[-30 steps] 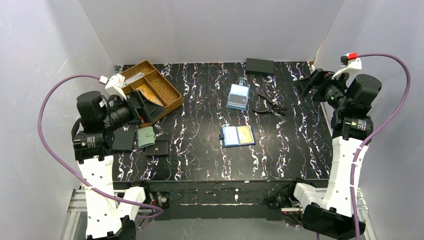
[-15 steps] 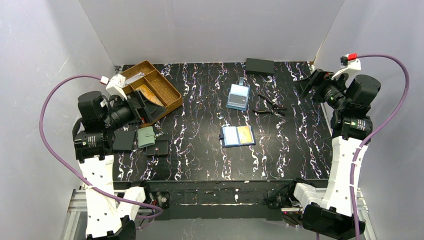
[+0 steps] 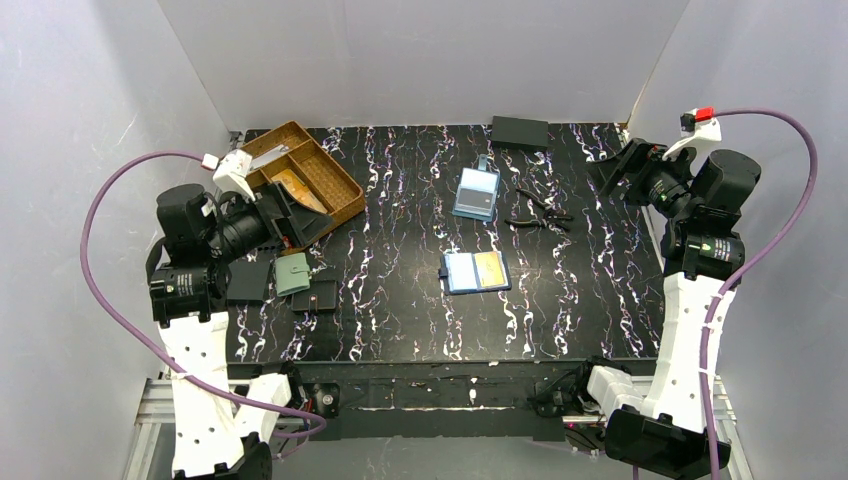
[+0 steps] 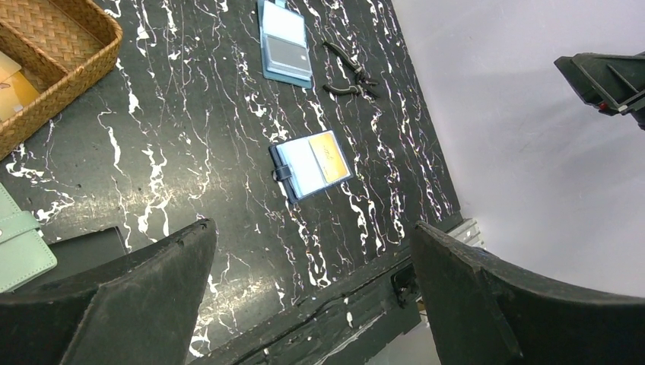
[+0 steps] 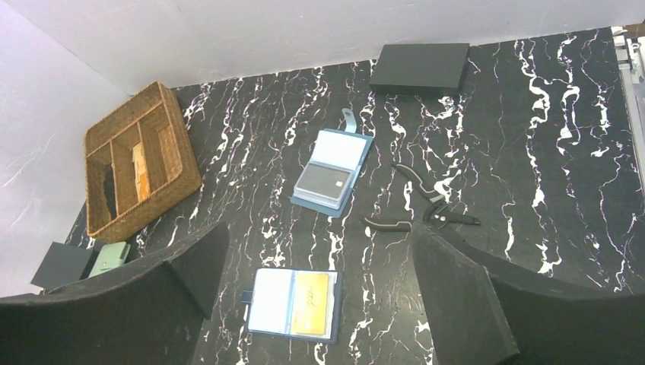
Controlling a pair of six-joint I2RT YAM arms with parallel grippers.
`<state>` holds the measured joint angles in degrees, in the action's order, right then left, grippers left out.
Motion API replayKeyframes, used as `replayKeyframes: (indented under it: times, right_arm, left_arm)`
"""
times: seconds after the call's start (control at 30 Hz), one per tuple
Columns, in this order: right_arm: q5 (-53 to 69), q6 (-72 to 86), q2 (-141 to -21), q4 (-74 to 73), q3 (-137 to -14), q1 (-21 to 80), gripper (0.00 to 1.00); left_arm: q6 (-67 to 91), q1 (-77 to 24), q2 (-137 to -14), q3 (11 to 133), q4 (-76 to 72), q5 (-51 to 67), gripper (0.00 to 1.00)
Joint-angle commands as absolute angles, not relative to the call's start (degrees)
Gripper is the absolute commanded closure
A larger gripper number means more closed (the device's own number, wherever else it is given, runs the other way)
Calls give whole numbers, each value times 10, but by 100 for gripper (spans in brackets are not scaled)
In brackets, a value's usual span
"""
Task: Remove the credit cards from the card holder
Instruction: Reset both arms
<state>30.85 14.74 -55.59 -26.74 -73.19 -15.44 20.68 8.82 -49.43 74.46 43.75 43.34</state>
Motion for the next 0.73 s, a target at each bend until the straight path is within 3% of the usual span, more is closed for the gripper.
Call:
replayKeyframes:
  times: [0.0,0.7]
  right_arm:
    - [316,152,-546,-239,-730,-160,2]
    - [311,159,-544,-233,-719,-160,2]
  left_arm:
    - [211,85,-489,737,429,455,2]
    - [265,86,-495,697,373,521,2]
